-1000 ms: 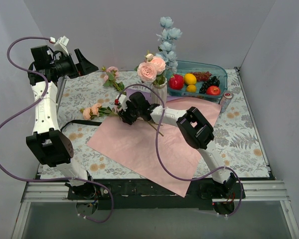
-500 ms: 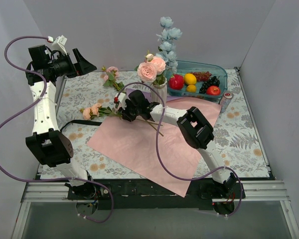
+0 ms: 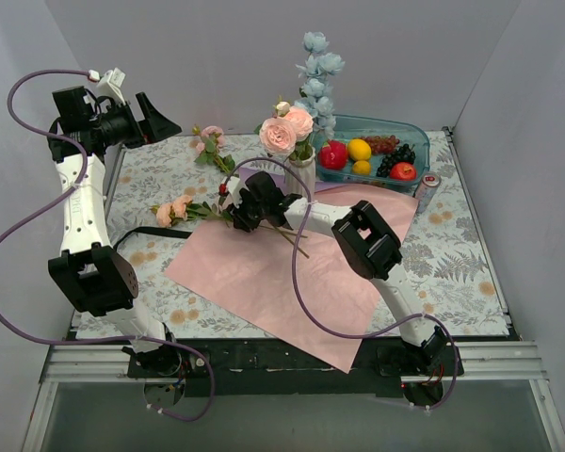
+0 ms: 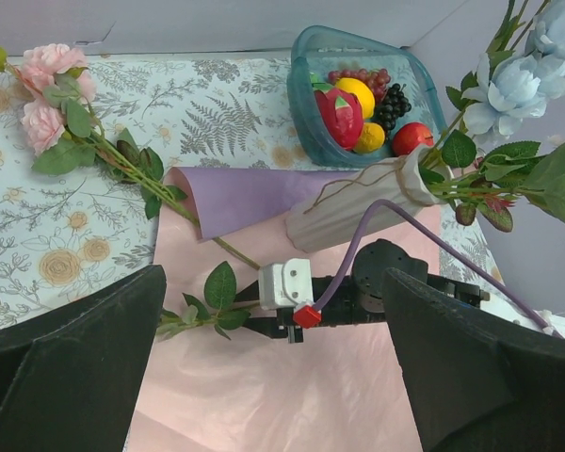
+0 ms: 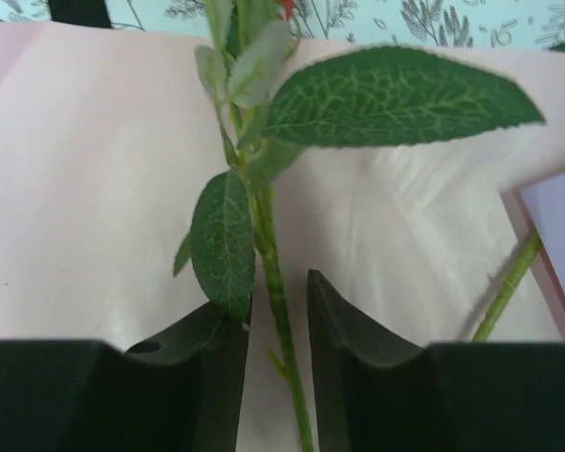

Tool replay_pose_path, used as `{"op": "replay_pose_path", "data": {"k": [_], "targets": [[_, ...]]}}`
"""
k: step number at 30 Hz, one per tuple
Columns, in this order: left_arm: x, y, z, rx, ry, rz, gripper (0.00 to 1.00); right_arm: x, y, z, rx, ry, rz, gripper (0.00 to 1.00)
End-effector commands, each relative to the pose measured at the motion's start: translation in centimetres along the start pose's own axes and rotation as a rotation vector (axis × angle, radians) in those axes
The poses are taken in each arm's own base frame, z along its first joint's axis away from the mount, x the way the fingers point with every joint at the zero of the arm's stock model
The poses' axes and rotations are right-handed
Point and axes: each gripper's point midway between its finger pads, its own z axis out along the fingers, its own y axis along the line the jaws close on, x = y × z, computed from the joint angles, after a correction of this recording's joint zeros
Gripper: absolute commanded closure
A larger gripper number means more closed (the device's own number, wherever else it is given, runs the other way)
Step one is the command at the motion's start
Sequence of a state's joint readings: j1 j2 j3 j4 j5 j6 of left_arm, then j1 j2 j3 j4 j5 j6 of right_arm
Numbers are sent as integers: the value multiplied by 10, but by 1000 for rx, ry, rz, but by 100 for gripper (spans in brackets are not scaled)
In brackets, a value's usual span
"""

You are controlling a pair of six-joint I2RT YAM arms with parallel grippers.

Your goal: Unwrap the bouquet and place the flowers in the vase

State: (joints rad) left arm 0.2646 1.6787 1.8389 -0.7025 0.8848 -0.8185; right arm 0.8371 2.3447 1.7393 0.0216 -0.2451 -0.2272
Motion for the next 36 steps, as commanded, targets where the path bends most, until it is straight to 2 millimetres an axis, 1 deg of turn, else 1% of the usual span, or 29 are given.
{"op": "replay_pose_path", "data": {"k": [1, 3, 4, 5, 7, 8, 9, 15, 17, 18, 19, 20, 21, 22, 23, 24, 25, 27, 28, 29, 30, 31, 32, 33, 34, 35, 36], "targets": [[-7, -10, -9, 22, -24, 33, 2, 12, 6, 8, -43, 11, 46, 65], [-8, -12, -9, 26, -27, 35, 2, 13, 8, 6, -46, 11, 58, 70], [-9, -12, -10, 26, -30, 36, 2, 15, 9, 6, -50, 13, 61, 74], [-9, -12, -9, 28, -30, 36, 2, 13, 9, 4, -46, 11, 66, 79], [-10, -14, -10, 30, -32, 38, 2, 12, 11, 2, -46, 6, 65, 86], [-10, -14, -10, 30, -31, 37, 2, 13, 12, -1, -42, 7, 66, 97], [-10, -14, -10, 30, -32, 38, 2, 12, 13, -2, -38, 5, 65, 99], [-12, -19, -15, 28, -41, 50, 2, 6, 21, -11, -7, -5, 61, 99], [-13, -19, -16, 28, -45, 52, 2, -10, 27, -19, 5, -38, 44, 99], [-13, -20, -17, 28, -45, 51, 2, -9, 32, -22, 3, -39, 47, 99], [-15, -21, -18, 29, -49, 53, 2, -23, 37, -26, -2, -84, 42, 99], [-16, -22, -20, 29, -53, 52, 2, -42, 41, -37, -2, -131, 32, 99], [-20, -26, -23, 40, -60, 55, 2, -50, 44, -43, -6, -157, 31, 99], [-23, -26, -26, 42, -66, 52, 2, -66, 48, -49, -20, -202, 39, 99], [-28, -29, -29, 49, -74, 56, 2, -87, 50, -62, -26, -251, 33, 99], [-32, -34, -34, 70, -82, 43, 2, -101, 52, -70, -34, -285, 30, 99], [-48, -37, -47, 67, -121, 61, 2, -127, 53, -85, -36, -353, 13, 99], [-69, -34, -64, 70, -169, 61, 2, -153, 54, -104, -39, -417, 1, 99], [-88, -33, -92, 77, -219, 35, 2, -179, 56, -122, -41, -477, -19, 99], [-101, -27, -104, 98, -252, 32, 2, -194, 57, -134, -41, -509, -31, 99], [-110, -22, -118, 113, -273, 11, 2, -204, 58, -143, -39, -531, -36, 99], [-123, -19, -148, 144, -306, -33, 2, -221, 59, -162, -28, -568, -51, 99], [-126, -12, -158, 155, -311, -61, 2, -238, 60, -177, -22, -607, -67, 99], [-128, -3, -164, 161, -315, -87, 2, -247, 60, -189, -14, -633, -80, 99], [-129, 4, -176, 153, -328, -101, 2, -265, 61, -212, -1, -684, -95, 99], [-127, 9, -177, 157, -325, -111, 2, -276, 63, -226, 4, -714, -107, 99], [-124, 8, -177, 159, -320, -100, 2, -286, 65, -240, 7, -746, -122, 99]]}}
